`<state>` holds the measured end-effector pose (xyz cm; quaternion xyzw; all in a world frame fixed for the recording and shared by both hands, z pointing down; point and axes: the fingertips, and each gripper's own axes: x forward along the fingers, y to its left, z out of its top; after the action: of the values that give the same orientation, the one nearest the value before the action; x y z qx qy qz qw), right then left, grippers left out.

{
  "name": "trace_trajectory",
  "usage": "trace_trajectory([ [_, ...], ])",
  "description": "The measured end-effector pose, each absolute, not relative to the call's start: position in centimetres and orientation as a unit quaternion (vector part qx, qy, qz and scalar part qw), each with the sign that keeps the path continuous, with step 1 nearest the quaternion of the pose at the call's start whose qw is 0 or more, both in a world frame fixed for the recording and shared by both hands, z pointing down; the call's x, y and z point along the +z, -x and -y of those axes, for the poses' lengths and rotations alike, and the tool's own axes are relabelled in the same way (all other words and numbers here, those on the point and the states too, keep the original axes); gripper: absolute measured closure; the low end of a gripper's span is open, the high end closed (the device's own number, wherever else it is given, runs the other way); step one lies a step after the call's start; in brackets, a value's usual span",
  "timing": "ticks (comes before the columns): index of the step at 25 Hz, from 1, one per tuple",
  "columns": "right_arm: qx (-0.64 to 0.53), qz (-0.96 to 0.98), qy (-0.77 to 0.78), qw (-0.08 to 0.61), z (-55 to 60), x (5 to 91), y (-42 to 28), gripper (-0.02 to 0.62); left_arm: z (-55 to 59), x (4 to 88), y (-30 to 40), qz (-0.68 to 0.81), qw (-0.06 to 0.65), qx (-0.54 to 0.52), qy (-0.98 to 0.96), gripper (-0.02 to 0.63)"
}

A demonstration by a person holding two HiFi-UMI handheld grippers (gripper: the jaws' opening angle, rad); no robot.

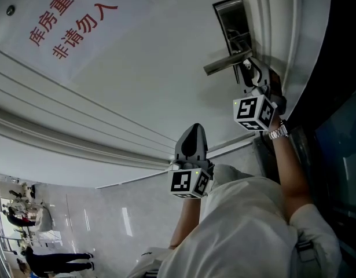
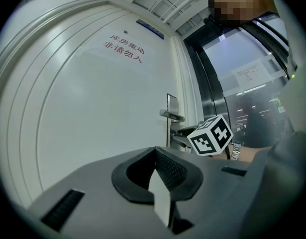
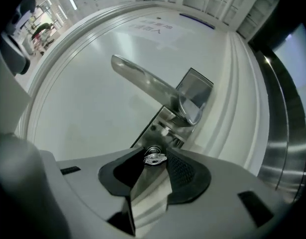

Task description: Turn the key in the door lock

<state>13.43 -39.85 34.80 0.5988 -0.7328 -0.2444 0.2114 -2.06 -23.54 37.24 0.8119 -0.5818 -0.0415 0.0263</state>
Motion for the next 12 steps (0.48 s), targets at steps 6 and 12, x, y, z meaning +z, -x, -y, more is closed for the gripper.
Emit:
trace_trajectory([
  [6,-0.349,0.705,-0.543,0.294,39.7,35.3,-13.0,0.477,23.3,37.1,2.2,0.578,0.023,-0.043,-0.814,0.597],
  [12,-0.466,0.648,-0.467,0.381,39.0,36.0,-12.6,0.477,23.1,37.3,2.9,0.582,0.022,-0.043,-0.812,0.597],
])
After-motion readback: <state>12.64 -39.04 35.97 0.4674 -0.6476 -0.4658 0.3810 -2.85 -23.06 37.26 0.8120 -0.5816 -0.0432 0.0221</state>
